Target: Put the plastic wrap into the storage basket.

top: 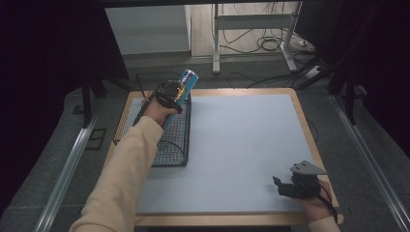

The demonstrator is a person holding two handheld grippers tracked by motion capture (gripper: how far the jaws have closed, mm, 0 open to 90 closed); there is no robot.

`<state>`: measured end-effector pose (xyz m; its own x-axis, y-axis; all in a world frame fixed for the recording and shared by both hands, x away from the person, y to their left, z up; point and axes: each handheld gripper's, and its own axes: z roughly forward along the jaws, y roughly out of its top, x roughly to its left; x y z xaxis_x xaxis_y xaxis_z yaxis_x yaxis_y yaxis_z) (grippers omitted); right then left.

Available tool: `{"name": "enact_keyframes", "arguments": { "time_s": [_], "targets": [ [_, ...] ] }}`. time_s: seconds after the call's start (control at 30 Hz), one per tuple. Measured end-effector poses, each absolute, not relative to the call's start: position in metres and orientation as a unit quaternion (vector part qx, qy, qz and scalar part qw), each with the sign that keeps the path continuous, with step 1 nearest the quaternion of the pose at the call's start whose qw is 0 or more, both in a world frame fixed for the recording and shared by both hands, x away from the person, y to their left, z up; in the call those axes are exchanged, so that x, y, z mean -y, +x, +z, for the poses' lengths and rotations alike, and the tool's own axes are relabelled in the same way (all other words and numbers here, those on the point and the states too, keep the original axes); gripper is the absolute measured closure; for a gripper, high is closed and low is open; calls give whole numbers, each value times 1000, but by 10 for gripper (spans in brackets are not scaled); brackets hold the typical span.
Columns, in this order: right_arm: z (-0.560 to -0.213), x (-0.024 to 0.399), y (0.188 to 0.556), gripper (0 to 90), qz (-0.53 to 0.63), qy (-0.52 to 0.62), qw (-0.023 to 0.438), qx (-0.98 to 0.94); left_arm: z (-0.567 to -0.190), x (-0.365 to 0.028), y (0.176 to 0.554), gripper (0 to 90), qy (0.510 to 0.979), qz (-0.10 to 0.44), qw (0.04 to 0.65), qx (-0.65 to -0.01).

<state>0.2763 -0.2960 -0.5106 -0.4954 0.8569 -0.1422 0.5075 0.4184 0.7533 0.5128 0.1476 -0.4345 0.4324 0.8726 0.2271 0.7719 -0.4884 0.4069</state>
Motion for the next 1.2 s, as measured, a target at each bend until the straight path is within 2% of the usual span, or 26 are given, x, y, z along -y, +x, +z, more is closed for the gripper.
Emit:
{"name": "enact_keyframes", "arguments": {
  "time_s": [0.1, 0.3, 0.47, 0.6, 0.83, 1.2],
  "targets": [
    [-511, 297, 277, 120, 330, 427, 264, -800, -433, -144, 510, 203, 839, 203, 121, -490],
    [-510, 297, 276, 119, 330, 426, 263, -800, -416, -150, 497, 147, 816, 192, 185, -512],
    [-510, 296, 276, 119, 331, 427, 264, -799, -395, -149, 477, 139, 815, 195, 230, -495],
    [-510, 296, 276, 120, 330, 428, 265, -798, -381, -147, 457, 145, 813, 170, 277, -482],
    [-509, 295, 275, 120, 331, 427, 266, -798, -365, -134, 416, 159, 820, 173, 326, -438],
    [-509, 294, 275, 120, 330, 427, 267, -798, -364, -94, 360, 166, 849, 143, 360, -359]
  ]
}}
